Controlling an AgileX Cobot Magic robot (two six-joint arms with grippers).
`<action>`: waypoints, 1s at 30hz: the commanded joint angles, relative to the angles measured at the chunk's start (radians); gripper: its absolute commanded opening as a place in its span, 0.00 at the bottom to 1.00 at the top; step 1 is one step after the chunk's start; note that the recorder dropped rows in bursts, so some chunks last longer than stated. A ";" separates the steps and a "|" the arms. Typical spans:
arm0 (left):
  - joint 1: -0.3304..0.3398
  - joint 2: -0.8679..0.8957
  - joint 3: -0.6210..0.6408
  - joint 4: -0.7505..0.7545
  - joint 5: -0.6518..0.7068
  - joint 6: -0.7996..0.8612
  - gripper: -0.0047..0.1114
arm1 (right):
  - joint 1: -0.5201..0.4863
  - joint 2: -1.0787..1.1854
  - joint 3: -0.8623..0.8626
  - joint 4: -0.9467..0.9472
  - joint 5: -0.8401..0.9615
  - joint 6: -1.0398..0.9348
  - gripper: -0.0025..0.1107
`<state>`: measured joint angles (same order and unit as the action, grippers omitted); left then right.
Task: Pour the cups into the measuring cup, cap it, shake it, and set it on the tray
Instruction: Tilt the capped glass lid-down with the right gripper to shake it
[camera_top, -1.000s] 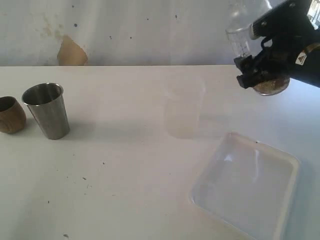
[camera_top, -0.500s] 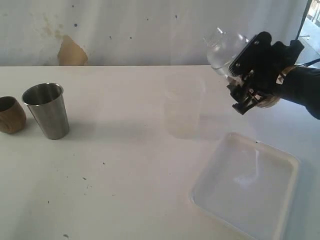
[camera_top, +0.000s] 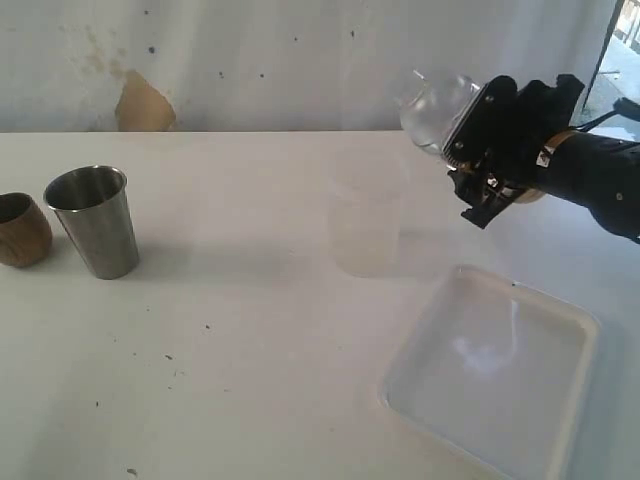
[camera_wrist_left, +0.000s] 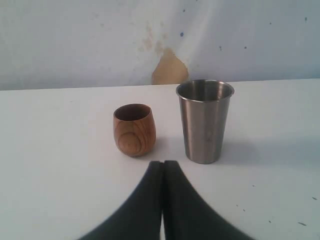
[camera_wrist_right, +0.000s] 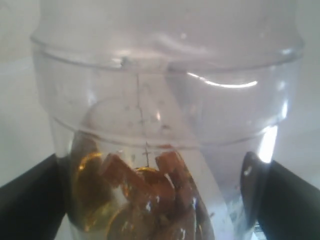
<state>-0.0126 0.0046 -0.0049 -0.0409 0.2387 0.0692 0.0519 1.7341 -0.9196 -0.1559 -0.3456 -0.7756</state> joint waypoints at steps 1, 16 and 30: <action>0.000 -0.005 0.005 0.000 -0.005 0.000 0.04 | -0.005 0.006 -0.029 -0.002 -0.070 -0.089 0.02; 0.000 -0.005 0.005 0.000 -0.005 0.000 0.04 | -0.003 0.008 -0.050 0.004 -0.072 -0.373 0.02; 0.000 -0.005 0.005 0.000 -0.005 0.000 0.04 | -0.003 0.015 -0.120 0.009 -0.018 -0.474 0.02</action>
<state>-0.0126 0.0046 -0.0049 -0.0409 0.2387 0.0692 0.0519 1.7611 -1.0120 -0.1558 -0.3201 -1.2188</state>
